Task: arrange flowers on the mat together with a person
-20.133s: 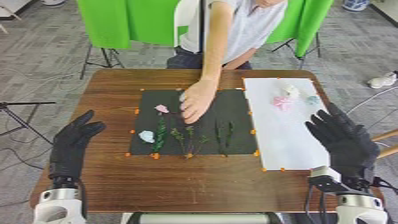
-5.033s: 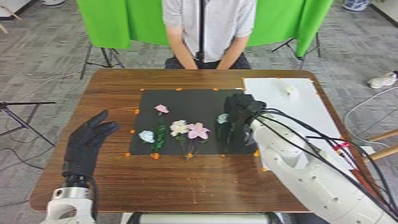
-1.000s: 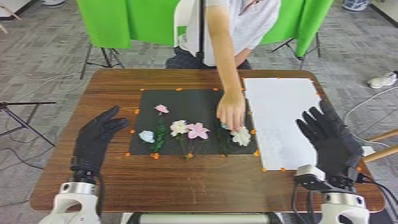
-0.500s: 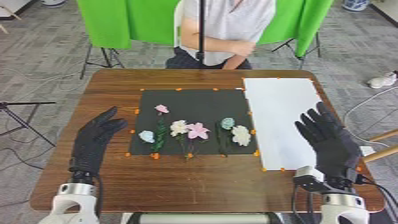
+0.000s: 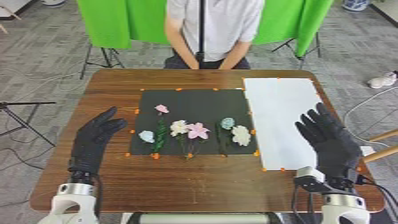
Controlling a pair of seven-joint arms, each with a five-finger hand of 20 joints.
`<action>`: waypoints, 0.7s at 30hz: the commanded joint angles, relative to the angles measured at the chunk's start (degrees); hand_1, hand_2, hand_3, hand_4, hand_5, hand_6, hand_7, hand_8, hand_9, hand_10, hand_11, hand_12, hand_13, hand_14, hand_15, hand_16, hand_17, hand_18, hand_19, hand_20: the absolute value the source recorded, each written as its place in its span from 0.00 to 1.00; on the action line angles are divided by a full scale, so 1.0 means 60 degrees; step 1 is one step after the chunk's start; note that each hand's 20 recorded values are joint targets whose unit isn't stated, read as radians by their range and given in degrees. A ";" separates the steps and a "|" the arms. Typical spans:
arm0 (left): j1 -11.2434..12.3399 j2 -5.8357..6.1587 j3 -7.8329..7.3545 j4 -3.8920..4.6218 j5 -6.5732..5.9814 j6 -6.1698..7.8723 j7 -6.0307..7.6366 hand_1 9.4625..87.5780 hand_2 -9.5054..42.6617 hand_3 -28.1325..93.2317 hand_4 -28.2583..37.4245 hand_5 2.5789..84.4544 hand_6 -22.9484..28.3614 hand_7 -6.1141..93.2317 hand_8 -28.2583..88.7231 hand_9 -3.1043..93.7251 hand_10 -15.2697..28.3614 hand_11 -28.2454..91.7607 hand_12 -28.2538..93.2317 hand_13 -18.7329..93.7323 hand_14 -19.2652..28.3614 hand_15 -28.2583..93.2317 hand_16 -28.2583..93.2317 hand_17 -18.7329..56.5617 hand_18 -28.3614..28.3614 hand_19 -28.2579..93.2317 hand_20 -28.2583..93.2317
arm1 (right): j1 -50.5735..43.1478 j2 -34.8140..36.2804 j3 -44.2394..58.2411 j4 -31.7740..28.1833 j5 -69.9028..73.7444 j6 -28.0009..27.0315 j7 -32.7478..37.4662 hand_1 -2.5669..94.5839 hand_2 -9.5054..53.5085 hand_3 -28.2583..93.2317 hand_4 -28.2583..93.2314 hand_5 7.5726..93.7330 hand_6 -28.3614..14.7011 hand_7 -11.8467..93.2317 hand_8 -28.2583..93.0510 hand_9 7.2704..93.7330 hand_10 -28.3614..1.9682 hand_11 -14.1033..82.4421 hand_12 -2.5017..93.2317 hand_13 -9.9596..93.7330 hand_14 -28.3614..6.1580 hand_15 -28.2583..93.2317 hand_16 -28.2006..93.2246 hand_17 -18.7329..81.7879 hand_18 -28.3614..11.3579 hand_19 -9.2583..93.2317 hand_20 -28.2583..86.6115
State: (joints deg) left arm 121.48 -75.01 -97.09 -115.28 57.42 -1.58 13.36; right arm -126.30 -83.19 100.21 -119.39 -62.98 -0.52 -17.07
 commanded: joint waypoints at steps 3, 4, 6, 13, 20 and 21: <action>0.0174 -0.0019 -0.0077 -0.0009 -0.0088 -0.0055 -0.0041 0.15 0.13 0.80 0.11 0.57 0.50 0.18 0.20 0.56 0.70 0.40 0.37 0.51 0.80 0.42 0.27 0.34 0.73 0.28 0.38 | -0.0127 -0.0080 0.0008 -0.0010 -0.0140 -0.0134 0.0025 0.10 0.10 0.89 0.08 0.40 0.66 0.23 0.16 0.35 0.52 0.18 0.13 0.42 0.54 0.35 0.25 0.37 0.34 0.15 0.45; 0.0175 -0.0028 -0.0072 -0.0007 -0.0107 -0.0047 -0.0032 0.15 0.13 0.80 0.11 0.57 0.50 0.18 0.20 0.56 0.70 0.40 0.37 0.51 0.80 0.42 0.27 0.34 0.73 0.28 0.38 | -0.0106 -0.0084 0.0004 0.0003 -0.0149 -0.0143 0.0027 0.10 0.10 0.89 0.08 0.40 0.66 0.23 0.16 0.35 0.51 0.18 0.13 0.42 0.53 0.35 0.25 0.37 0.34 0.15 0.45; 0.0135 -0.0004 -0.0037 0.0006 -0.0112 -0.0051 -0.0044 0.15 0.14 0.80 0.11 0.57 0.50 0.18 0.20 0.56 0.70 0.40 0.37 0.51 0.80 0.42 0.27 0.34 0.73 0.28 0.38 | -0.0077 -0.0077 -0.0001 0.0014 -0.0170 -0.0146 0.0012 0.10 0.10 0.89 0.08 0.41 0.66 0.23 0.16 0.35 0.51 0.19 0.13 0.42 0.52 0.35 0.25 0.37 0.34 0.15 0.45; 0.0177 -0.0059 -0.0090 -0.0041 -0.0088 -0.0012 -0.0043 0.15 0.14 0.80 0.11 0.57 0.50 0.18 0.20 0.56 0.70 0.40 0.37 0.51 0.80 0.42 0.27 0.34 0.73 0.28 0.38 | -0.0090 -0.0076 -0.0027 0.0024 -0.0183 -0.0154 0.0112 0.10 0.10 0.88 0.08 0.42 0.66 0.23 0.16 0.36 0.50 0.19 0.14 0.42 0.51 0.35 0.27 0.37 0.34 0.15 0.45; 0.0099 -0.0047 -0.0059 -0.0015 -0.0078 -0.0019 -0.0084 0.15 0.14 0.80 0.11 0.57 0.50 0.18 0.20 0.56 0.70 0.40 0.37 0.51 0.80 0.43 0.27 0.34 0.73 0.28 0.38 | -0.0085 -0.0067 -0.0007 0.0001 -0.0243 -0.0255 0.0175 0.10 0.11 0.88 0.08 0.44 0.66 0.24 0.16 0.42 0.47 0.20 0.15 0.44 0.47 0.35 0.29 0.37 0.33 0.16 0.46; 0.0129 -0.0048 -0.0062 -0.0027 -0.0085 -0.0001 -0.0072 0.15 0.14 0.80 0.11 0.57 0.50 0.18 0.20 0.56 0.70 0.40 0.37 0.51 0.80 0.43 0.27 0.34 0.73 0.28 0.38 | -0.0088 -0.0070 -0.0012 0.0012 -0.0262 -0.0296 0.0191 0.10 0.11 0.88 0.08 0.44 0.66 0.24 0.16 0.42 0.47 0.20 0.15 0.44 0.46 0.35 0.29 0.37 0.33 0.16 0.46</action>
State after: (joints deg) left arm 121.68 -74.99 -97.36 -115.36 57.16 -1.58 13.31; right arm -126.26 -83.23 100.22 -119.16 -63.69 -1.27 -16.36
